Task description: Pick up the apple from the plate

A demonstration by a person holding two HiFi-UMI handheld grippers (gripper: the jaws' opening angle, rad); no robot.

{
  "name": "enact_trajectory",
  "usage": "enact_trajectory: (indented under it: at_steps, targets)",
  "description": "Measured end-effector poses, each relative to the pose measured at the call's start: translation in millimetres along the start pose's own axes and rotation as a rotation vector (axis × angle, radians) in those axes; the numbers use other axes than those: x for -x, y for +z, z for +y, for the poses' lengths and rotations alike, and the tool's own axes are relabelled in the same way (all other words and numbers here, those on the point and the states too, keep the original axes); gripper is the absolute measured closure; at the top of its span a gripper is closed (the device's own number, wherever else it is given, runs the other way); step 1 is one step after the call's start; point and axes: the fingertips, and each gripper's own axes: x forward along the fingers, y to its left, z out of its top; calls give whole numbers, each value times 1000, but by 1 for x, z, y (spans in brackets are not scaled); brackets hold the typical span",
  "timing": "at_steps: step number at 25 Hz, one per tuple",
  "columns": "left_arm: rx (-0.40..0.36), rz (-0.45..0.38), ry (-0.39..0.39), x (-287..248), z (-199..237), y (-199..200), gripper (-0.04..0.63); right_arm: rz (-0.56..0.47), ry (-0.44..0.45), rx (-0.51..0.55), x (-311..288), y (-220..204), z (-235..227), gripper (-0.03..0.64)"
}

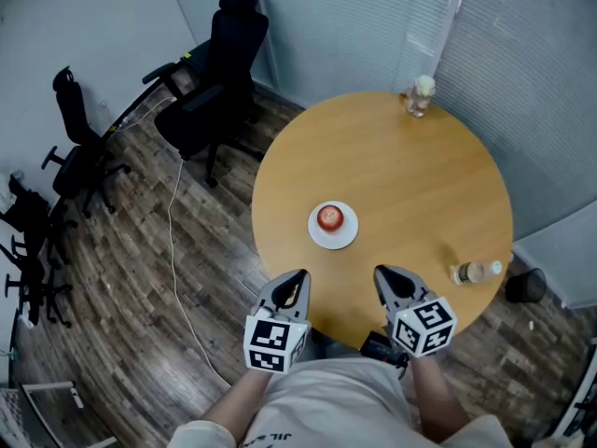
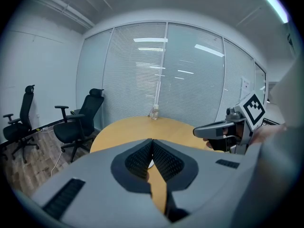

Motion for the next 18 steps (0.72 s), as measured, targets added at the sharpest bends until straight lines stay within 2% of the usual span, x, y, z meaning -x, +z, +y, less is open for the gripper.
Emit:
enact_trajectory:
  at_steps: [14, 18]
  targets:
    - [-16, 10, -117, -28, 11, 18, 592, -22, -117, -56, -5, 5, -8, 584]
    - [-40, 19, -137, -42, 14, 17, 592, -10, -139, -67, -10, 1, -13, 584]
